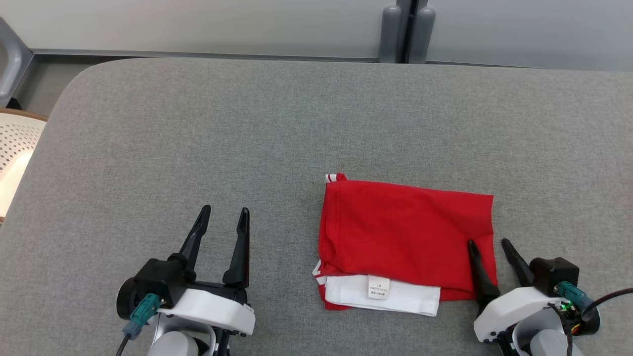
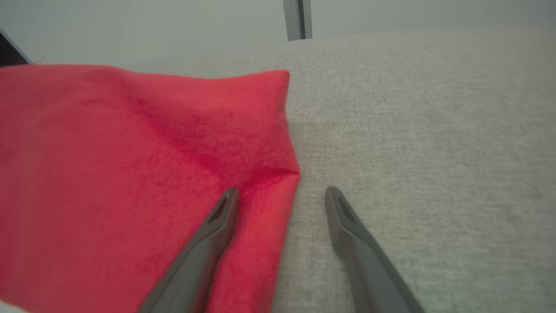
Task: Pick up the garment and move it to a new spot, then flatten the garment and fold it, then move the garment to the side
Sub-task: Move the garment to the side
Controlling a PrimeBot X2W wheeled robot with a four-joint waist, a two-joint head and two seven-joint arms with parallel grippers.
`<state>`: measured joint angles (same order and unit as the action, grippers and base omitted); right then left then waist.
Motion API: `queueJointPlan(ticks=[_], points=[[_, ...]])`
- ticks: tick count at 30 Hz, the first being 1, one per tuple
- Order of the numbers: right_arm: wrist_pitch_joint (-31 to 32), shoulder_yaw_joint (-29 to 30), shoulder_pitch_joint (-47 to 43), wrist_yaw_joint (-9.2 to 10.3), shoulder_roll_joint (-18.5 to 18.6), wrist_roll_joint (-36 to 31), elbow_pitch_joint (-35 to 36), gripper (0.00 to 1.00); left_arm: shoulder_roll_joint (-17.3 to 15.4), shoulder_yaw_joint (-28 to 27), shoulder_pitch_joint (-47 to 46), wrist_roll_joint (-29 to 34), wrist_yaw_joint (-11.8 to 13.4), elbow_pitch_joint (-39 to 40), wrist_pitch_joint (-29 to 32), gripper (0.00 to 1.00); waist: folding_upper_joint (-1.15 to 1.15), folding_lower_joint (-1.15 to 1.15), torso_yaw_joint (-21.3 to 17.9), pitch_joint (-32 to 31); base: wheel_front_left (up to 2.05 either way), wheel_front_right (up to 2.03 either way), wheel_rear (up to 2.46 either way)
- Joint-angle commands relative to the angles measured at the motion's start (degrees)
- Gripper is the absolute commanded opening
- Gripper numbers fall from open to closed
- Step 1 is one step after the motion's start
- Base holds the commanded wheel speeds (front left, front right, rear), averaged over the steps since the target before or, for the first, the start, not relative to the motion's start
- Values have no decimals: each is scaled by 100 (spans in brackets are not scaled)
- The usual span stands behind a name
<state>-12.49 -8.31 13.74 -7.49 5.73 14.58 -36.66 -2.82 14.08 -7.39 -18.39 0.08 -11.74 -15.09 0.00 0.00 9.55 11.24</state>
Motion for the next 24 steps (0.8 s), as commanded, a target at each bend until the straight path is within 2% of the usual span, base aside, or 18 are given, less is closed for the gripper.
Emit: queueJointPlan(ticks=[1,2,3,9,15,24], points=[[36,-54,56,-1,1,53,-118,99,-20,1,-61,-48,29,-1,-5,100,0,0,23,25,0,0,0],[57,-117,77,-1,5,62,-196,9,-21,2,-74,-48,31,-9,-5,100,0,0,28,34,0,0,0],[49,-157,101,-1,24,53,-274,0,-20,-3,-83,-48,31,-17,-5,100,0,0,27,38,0,0,0],[-131,-219,256,6,118,53,-499,0,-20,-74,-49,34,30,-45,-5,100,0,0,-102,-32,0,0,0],[-255,-148,496,5,377,-702,-445,0,-22,-124,6,34,-17,2,-5,100,0,0,-461,-153,0,0,0],[-278,-416,1083,5,1139,-1331,-21,0,-20,-19,-100,195,-114,105,-5,100,0,0,-1178,-4,0,0,0]])
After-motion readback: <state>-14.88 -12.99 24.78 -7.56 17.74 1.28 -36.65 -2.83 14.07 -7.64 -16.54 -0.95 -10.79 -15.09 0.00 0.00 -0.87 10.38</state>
